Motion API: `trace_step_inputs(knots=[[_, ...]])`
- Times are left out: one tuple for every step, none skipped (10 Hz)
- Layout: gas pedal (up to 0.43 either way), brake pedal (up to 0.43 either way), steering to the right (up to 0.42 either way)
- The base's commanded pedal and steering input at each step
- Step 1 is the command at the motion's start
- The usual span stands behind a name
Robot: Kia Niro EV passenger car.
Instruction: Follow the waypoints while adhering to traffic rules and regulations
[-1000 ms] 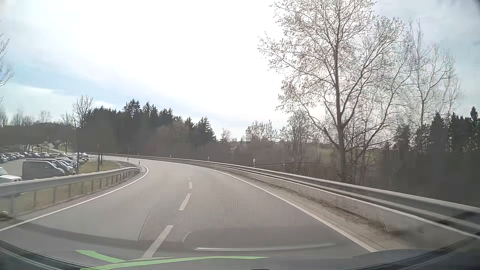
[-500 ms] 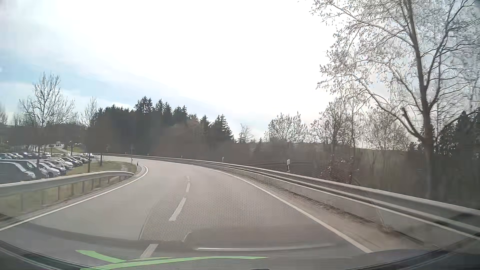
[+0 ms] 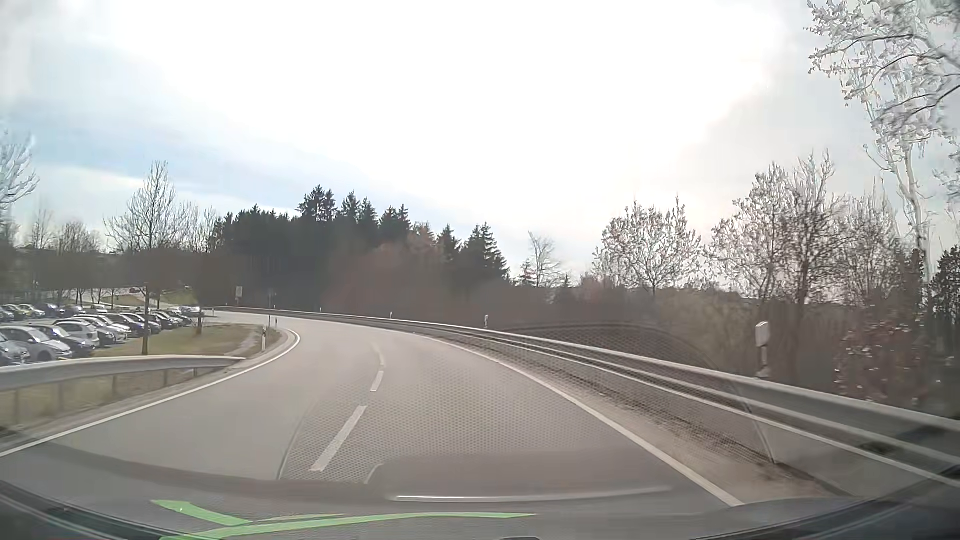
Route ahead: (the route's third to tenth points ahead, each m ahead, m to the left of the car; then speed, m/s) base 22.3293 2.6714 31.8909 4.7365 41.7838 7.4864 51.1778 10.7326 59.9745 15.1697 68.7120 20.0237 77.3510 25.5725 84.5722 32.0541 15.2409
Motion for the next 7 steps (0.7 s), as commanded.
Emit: trace_step_inputs(knots=[[0.087, 0.000, -0.043], [0.098, 0.000, -0.042], [0.098, 0.000, -0.040], [0.098, 0.000, -0.038], [0.098, 0.000, -0.036], [0.098, 0.000, -0.035], [0.098, 0.000, -0.034]])
